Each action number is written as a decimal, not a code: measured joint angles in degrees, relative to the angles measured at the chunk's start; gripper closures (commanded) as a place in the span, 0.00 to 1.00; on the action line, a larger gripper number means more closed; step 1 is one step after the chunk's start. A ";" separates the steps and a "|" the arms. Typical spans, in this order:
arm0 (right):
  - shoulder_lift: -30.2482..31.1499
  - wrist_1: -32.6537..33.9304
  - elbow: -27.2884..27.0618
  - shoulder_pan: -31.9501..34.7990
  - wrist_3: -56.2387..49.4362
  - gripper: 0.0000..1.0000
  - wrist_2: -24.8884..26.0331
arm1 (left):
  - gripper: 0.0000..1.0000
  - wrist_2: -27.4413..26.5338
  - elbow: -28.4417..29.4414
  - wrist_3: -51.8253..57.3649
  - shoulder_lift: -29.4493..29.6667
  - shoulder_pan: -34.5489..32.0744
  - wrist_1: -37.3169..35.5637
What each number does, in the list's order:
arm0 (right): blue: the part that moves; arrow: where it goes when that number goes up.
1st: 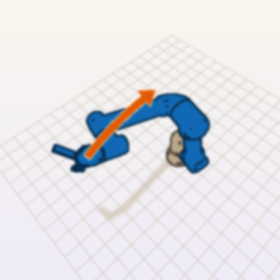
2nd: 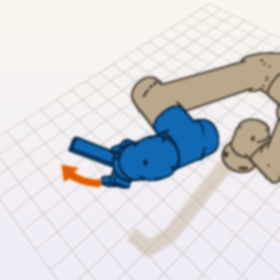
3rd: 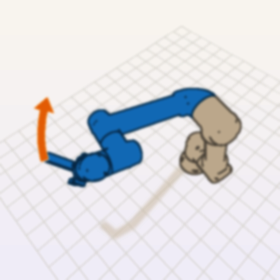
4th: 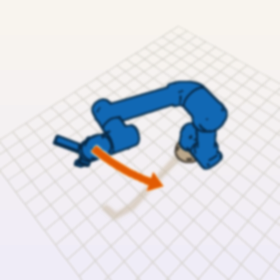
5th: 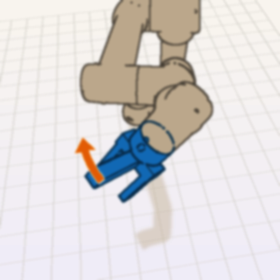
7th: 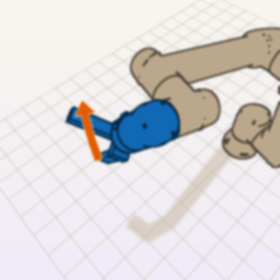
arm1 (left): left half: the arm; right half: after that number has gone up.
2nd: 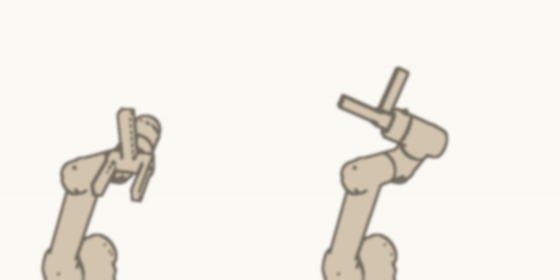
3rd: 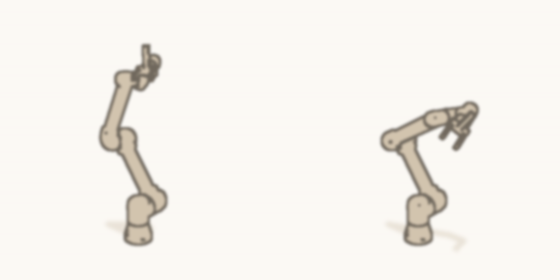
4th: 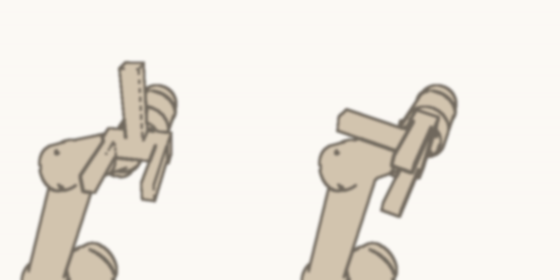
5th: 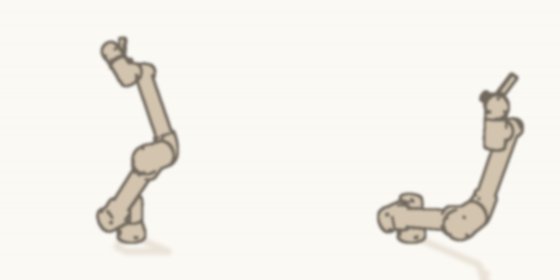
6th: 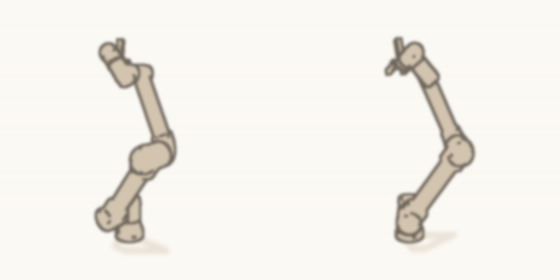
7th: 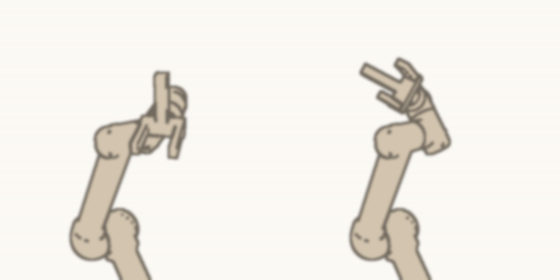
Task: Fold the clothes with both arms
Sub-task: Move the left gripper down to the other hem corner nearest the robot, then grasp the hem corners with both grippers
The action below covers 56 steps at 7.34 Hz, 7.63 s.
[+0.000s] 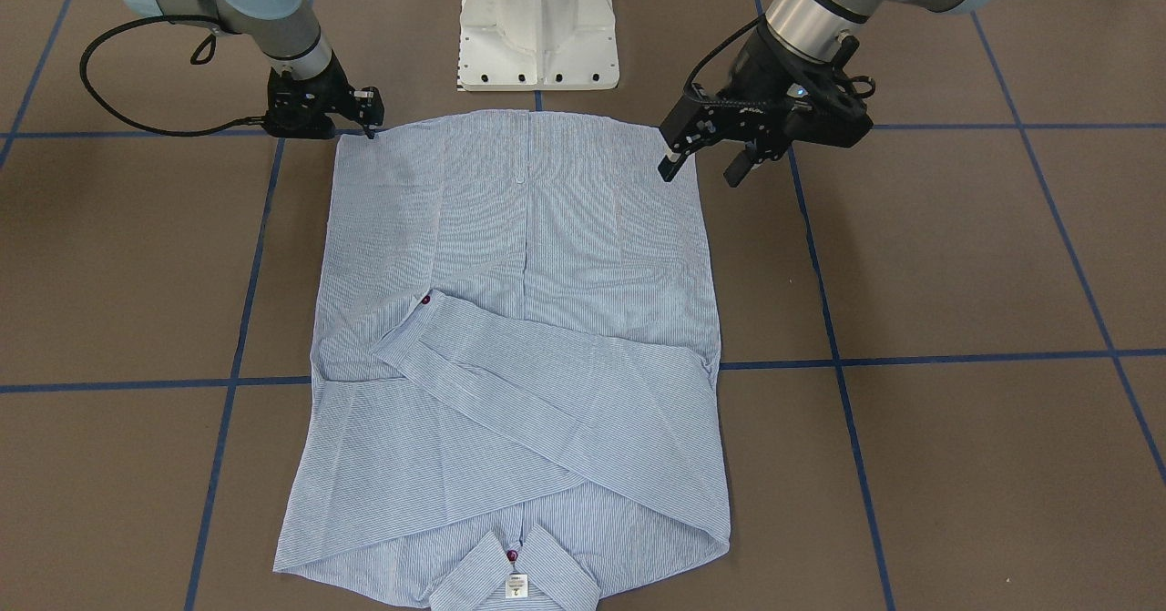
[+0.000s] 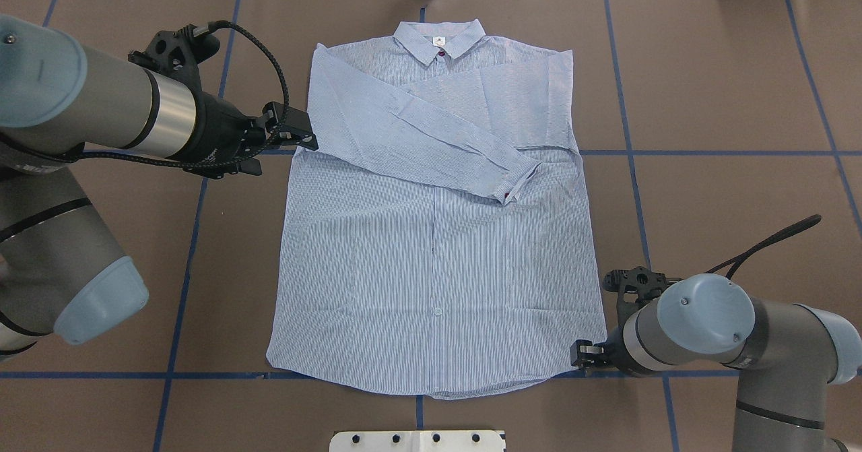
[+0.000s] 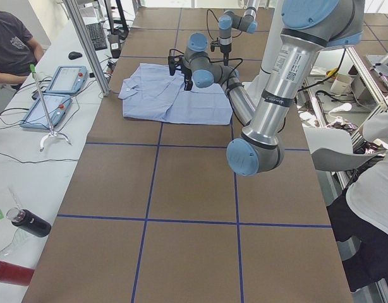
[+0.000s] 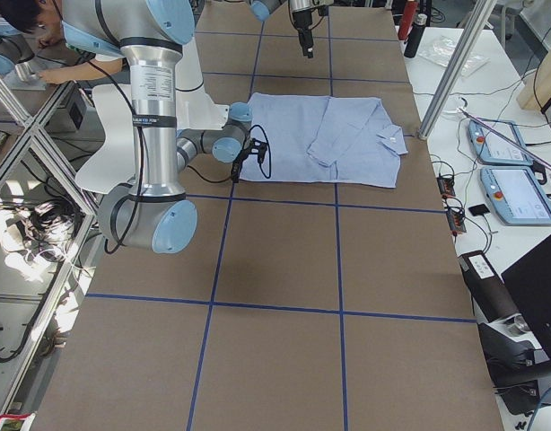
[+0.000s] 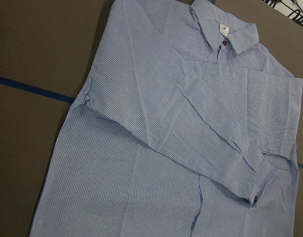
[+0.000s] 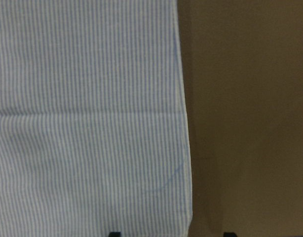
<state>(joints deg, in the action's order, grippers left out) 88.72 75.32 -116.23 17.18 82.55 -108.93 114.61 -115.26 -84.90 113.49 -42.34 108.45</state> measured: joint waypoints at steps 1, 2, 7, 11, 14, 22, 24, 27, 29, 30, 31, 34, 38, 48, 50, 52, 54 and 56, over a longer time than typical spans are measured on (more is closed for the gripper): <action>0.13 0.06 0.17 0.05 -0.01 0.29 -0.15 | 0.01 0.00 -0.02 0.00 -0.04 -0.03 -0.04; 0.19 0.08 0.35 0.10 0.00 0.29 -0.21 | 0.01 0.00 -0.04 0.00 -0.06 -0.07 -0.07; 0.29 0.15 0.70 0.66 0.29 0.76 -0.82 | 0.01 0.05 -0.11 0.00 0.00 -0.18 -0.08; 0.34 -0.22 0.25 0.95 0.33 1.00 -0.83 | 0.01 0.20 -1.26 0.02 -1.21 -0.58 -0.16; 0.02 -0.38 -0.45 1.29 0.35 1.00 -0.82 | 0.01 0.38 -2.49 0.07 -2.79 -0.57 -0.17; -0.55 -0.35 -4.84 4.26 0.42 1.00 -3.07 | 0.10 -4.73 -1.93 -7.76 -11.92 16.62 -1.31; -0.59 -0.35 -5.16 6.09 0.37 1.00 -4.95 | 0.14 -6.25 -1.62 -8.65 -13.07 19.13 -3.43; -1.26 -0.20 -5.50 6.76 0.34 1.00 -5.40 | 0.36 -9.40 2.41 -9.77 -12.41 22.62 -4.78; -1.33 -0.18 -5.42 6.89 0.33 1.00 -5.53 | 0.41 -10.25 4.50 -11.07 -11.57 24.41 -4.82; -1.34 -0.17 -5.41 7.36 0.28 1.00 -6.07 | 0.41 -10.33 4.52 -11.29 -11.43 24.67 -4.84; -1.26 -0.16 -5.43 8.62 0.14 1.00 -7.39 | 0.41 -10.34 3.90 -11.38 -11.52 24.67 -5.02; -1.04 -0.01 -5.29 10.97 -0.27 1.00 -9.67 | 0.42 -10.29 1.56 -11.42 -11.65 24.76 -7.09; -1.06 0.02 -4.93 11.07 -0.37 1.00 -9.78 | 0.45 -10.28 2.13 -11.42 -11.22 25.45 -7.37; -0.92 0.18 -4.88 11.41 -0.39 1.00 -9.73 | 0.89 -10.17 2.45 -11.51 -11.06 25.91 -7.62; -0.89 0.20 -5.01 11.76 -0.45 1.00 -9.86 | 1.00 -10.12 2.12 -12.06 -11.04 25.89 -7.68; -0.75 0.25 -5.12 12.45 -0.46 1.00 -10.23 | 1.00 -10.11 1.55 -13.08 -11.08 25.72 -8.50; -0.73 0.25 -5.77 12.85 -0.38 1.00 -10.94 | 1.00 -10.11 -0.51 -13.23 -11.29 25.34 -9.88; -0.45 0.12 -7.40 13.09 -0.30 1.00 -12.56 | 1.00 -10.09 -4.65 -13.21 -11.75 25.29 -12.57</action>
<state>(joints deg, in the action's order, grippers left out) 88.27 75.44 -123.64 30.27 82.25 -121.49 104.52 -119.91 -98.11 101.74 -17.05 95.88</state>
